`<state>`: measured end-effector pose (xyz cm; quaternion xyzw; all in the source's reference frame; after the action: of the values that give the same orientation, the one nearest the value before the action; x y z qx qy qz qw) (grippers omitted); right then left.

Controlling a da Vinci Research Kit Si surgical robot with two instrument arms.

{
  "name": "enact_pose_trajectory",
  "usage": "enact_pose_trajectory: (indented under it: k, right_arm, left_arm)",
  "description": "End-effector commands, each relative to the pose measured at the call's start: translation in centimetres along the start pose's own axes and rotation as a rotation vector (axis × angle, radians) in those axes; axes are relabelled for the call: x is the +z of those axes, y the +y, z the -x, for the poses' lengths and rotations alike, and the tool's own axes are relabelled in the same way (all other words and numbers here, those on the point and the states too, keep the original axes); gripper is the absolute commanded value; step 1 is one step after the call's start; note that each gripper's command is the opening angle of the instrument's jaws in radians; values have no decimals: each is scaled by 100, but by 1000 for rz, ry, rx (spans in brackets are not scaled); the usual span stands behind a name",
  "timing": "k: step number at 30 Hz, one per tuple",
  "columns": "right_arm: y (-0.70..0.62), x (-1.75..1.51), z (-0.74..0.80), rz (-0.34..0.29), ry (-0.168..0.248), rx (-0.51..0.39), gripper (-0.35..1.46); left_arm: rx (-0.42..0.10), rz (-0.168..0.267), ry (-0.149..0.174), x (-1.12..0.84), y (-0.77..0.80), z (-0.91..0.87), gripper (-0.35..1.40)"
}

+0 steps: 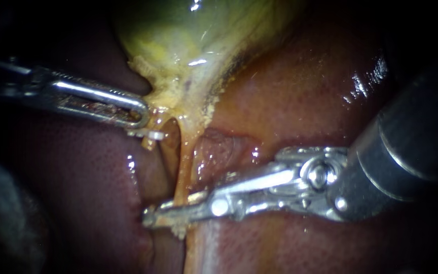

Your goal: Going back first clip right tube

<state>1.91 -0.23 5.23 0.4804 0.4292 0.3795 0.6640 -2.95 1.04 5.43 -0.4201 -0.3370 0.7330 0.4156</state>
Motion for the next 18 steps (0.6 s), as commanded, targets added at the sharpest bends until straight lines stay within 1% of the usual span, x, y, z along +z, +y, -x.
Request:
enact_pose_trajectory:
  k: [1, 3, 5, 7, 11, 14, 16, 18]
  right_arm:
    - [0, 0, 0, 0, 0, 1, -35]
    - [1, 0, -1, 0, 1, -5, -35]
    - [1, 0, -1, -8, 11, -47, -16]
    - [2, 1, -1, -13, 18, -118, 10]
    - [3, 3, 0, -17, 19, -184, 31]
    - [3, 4, 1, -17, 20, -232, 39]
    - [5, 7, 1, -18, 25, -280, 43]
    - [8, 10, 2, -11, 20, -323, 45]
  left_arm:
    - [0, 0, -1, -1, 1, 0, -35]
    - [0, 0, -1, -1, 1, 0, -35]
    - [0, 0, -1, -1, 1, 0, -35]
    - [0, 0, -1, -1, 1, 0, -35]
    - [0, 0, -1, -1, 1, 0, -35]
    - [0, 0, -1, -1, 1, 0, -35]
    - [0, 0, -1, -1, 1, 0, -35]
    - [0, 0, -1, -1, 1, 0, -35]
